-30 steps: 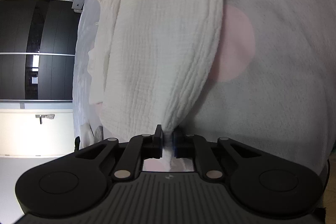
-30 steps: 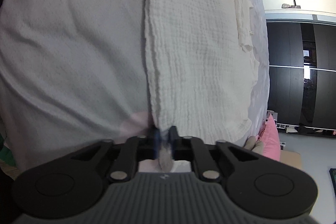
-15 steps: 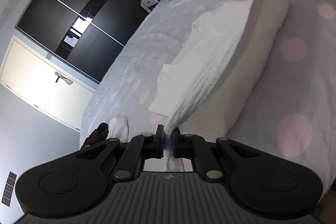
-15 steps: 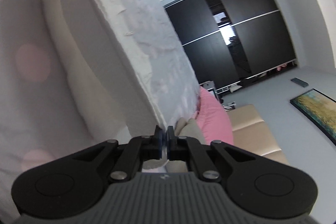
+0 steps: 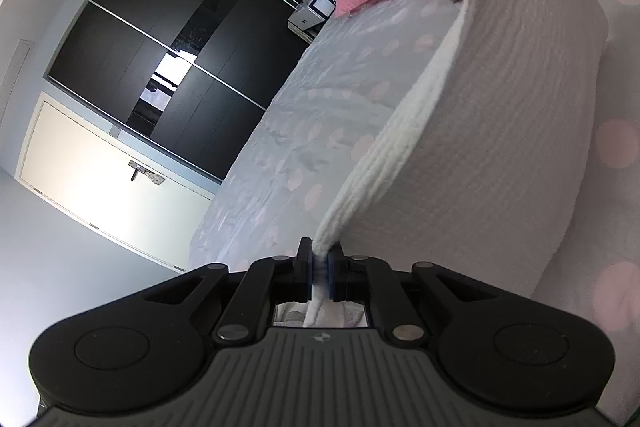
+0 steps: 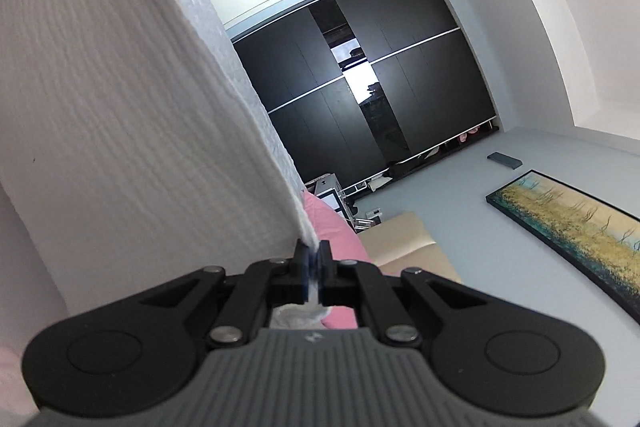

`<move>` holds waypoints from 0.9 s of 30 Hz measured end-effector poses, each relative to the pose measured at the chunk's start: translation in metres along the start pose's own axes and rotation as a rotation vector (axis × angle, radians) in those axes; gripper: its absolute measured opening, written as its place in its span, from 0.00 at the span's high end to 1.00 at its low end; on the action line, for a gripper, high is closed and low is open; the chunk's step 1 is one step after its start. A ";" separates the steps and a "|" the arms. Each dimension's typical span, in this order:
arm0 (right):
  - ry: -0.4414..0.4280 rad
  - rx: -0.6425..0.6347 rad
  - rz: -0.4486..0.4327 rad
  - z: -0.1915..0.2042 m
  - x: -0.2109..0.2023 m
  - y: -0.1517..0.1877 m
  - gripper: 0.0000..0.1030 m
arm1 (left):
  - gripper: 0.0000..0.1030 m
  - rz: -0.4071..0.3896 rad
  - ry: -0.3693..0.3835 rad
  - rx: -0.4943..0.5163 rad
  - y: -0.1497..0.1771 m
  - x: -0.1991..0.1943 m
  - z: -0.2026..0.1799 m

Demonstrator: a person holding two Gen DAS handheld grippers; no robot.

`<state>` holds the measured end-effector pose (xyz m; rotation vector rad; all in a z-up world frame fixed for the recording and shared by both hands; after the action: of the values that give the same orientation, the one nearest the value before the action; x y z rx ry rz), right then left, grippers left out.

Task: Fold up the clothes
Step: 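Lift the hem with both grippers and fold it over toward the collar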

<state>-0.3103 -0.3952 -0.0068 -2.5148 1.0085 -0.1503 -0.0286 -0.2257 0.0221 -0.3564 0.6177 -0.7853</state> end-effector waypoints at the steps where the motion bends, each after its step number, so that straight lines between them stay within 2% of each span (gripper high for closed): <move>1: -0.011 -0.010 0.002 0.000 0.010 -0.001 0.97 | 0.95 0.011 -0.001 0.011 0.001 0.014 0.002; 7: -0.072 -0.041 0.028 0.012 0.090 0.000 0.97 | 0.95 0.089 0.003 -0.005 0.002 0.105 0.016; 14: -0.158 0.021 0.096 0.034 0.202 0.007 0.97 | 0.95 0.192 0.074 -0.065 0.016 0.212 0.022; 22: -0.273 0.092 0.181 0.091 0.310 0.023 0.97 | 0.95 0.280 0.175 -0.152 0.055 0.321 0.011; 27: -0.331 0.089 0.217 0.136 0.356 0.038 0.97 | 0.95 0.315 0.211 -0.206 0.075 0.362 -0.002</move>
<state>-0.0400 -0.6153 -0.1655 -2.2344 1.0972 0.2713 0.2086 -0.4463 -0.1563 -0.3552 0.9323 -0.4601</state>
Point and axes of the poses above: each gripper's, at about its wrist camera, not at the fingertips, and x roughly the way its jaws point, z to its left, y to its underside, the point moved 1 cm from there along x, roughly the way its jaws point, and after that the axes turned 12 degrees about -z, right-handed, at the moved point
